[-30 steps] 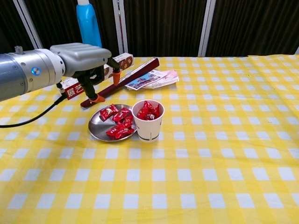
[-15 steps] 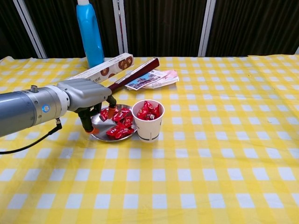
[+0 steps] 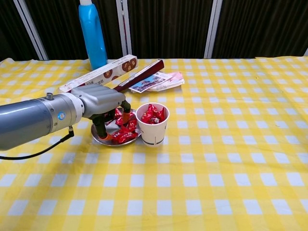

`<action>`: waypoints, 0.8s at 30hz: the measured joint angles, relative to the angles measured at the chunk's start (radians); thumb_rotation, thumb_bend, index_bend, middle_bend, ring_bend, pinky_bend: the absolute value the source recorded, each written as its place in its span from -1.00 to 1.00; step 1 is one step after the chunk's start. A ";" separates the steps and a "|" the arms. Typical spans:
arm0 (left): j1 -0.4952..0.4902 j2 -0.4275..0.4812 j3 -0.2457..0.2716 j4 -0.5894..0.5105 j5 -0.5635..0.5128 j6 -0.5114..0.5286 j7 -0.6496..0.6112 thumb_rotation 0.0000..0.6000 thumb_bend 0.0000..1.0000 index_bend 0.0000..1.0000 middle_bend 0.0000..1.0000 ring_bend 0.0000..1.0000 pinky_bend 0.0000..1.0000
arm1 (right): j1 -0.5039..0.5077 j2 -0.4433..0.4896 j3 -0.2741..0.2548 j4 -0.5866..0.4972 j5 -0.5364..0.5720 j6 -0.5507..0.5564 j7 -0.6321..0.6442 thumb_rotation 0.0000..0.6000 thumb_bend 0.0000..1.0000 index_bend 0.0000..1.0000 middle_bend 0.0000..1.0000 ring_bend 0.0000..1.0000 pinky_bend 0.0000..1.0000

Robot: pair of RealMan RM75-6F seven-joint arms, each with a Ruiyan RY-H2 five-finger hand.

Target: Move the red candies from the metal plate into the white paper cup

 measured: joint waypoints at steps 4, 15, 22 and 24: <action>-0.001 -0.009 0.008 0.009 0.003 -0.009 0.004 1.00 -0.45 -0.13 0.77 0.89 0.97 | -0.001 0.000 0.000 0.000 0.000 0.001 0.002 1.00 -0.23 -1.00 -1.00 -1.00 -1.00; 0.006 -0.010 0.014 0.019 -0.011 -0.013 0.012 1.00 -0.16 0.08 0.79 0.89 0.97 | -0.002 0.000 -0.001 -0.001 0.000 0.002 0.000 1.00 -0.22 -1.00 -1.00 -1.00 -1.00; 0.013 0.016 0.001 -0.013 0.008 0.002 -0.006 1.00 -0.15 0.11 0.79 0.89 0.97 | -0.002 0.000 -0.001 -0.001 0.000 0.003 -0.002 1.00 -0.23 -1.00 -1.00 -1.00 -1.00; 0.014 0.032 -0.007 -0.034 0.017 0.011 -0.011 1.00 -0.15 0.11 0.79 0.89 0.97 | -0.002 0.000 0.000 -0.001 0.000 0.003 -0.001 1.00 -0.23 -1.00 -1.00 -1.00 -1.00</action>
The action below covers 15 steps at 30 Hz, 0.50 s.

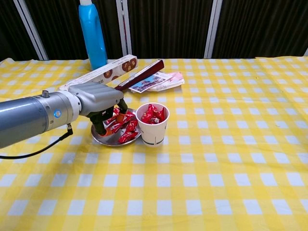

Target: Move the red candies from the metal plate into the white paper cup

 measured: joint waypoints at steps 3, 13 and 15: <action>0.002 0.033 -0.017 -0.043 0.017 0.017 -0.010 1.00 -0.15 0.10 0.79 0.89 0.97 | 0.000 0.000 0.000 0.001 0.000 -0.001 0.001 1.00 -0.23 -1.00 -1.00 -1.00 -1.00; -0.022 0.130 -0.105 -0.199 0.086 0.061 -0.041 1.00 -0.19 0.04 0.78 0.89 0.97 | 0.000 -0.003 0.000 0.000 0.000 0.000 -0.006 1.00 -0.22 -1.00 -1.00 -1.00 -1.00; -0.035 0.117 -0.112 -0.198 0.086 0.060 -0.036 1.00 -0.23 0.02 0.78 0.89 0.97 | 0.000 -0.003 0.000 0.000 0.001 0.001 -0.006 1.00 -0.22 -1.00 -1.00 -1.00 -1.00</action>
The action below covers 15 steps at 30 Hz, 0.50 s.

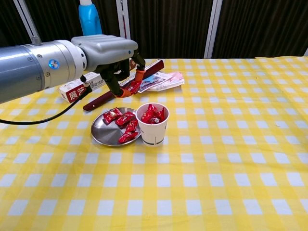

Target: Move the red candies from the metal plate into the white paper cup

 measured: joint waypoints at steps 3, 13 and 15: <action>-0.025 -0.030 -0.004 0.014 -0.011 -0.009 0.023 1.00 -0.25 0.01 0.77 0.88 0.97 | 0.000 0.002 0.001 -0.002 0.003 0.000 0.002 1.00 -0.22 -1.00 -1.00 -1.00 -1.00; -0.104 -0.118 -0.019 0.069 -0.097 -0.021 0.112 1.00 -0.42 -0.05 0.75 0.88 0.97 | 0.000 0.007 0.002 -0.001 -0.003 0.004 0.015 1.00 -0.23 -1.00 -1.00 -1.00 -1.00; -0.108 -0.123 -0.019 0.070 -0.107 -0.017 0.114 1.00 -0.44 -0.08 0.75 0.88 0.97 | -0.001 0.007 0.002 -0.001 -0.003 0.005 0.015 1.00 -0.23 -1.00 -1.00 -1.00 -1.00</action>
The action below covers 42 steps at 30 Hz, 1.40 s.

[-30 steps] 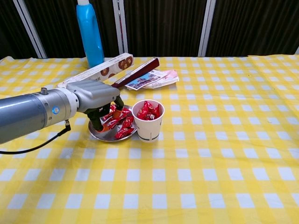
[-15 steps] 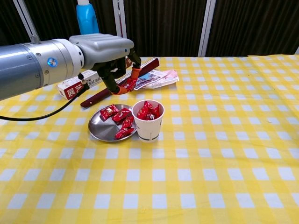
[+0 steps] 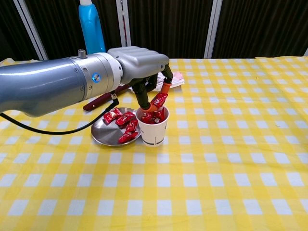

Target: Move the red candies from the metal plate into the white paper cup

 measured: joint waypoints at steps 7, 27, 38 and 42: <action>0.003 0.007 0.005 -0.014 0.009 0.016 -0.019 1.00 -0.49 -0.17 0.74 0.87 0.97 | -0.001 -0.003 0.000 0.001 0.002 0.001 -0.007 1.00 -0.22 -1.00 -1.00 -1.00 -1.00; 0.230 0.224 0.077 -0.233 0.268 0.249 -0.233 1.00 -0.50 -0.41 0.09 0.28 0.48 | 0.000 -0.005 0.001 0.014 0.004 -0.003 -0.018 1.00 -0.22 -1.00 -1.00 -1.00 -1.00; 0.574 0.420 0.354 -0.256 0.576 0.545 -0.418 1.00 -0.62 -0.95 -0.98 -0.86 -0.57 | 0.003 -0.013 -0.007 0.025 0.005 -0.019 -0.082 1.00 -0.22 -1.00 -1.00 -1.00 -1.00; 0.705 0.460 0.424 -0.174 0.678 0.667 -0.494 1.00 -0.66 -1.00 -1.00 -0.98 -0.75 | 0.003 -0.021 -0.007 0.034 0.006 -0.019 -0.121 1.00 -0.22 -1.00 -1.00 -1.00 -1.00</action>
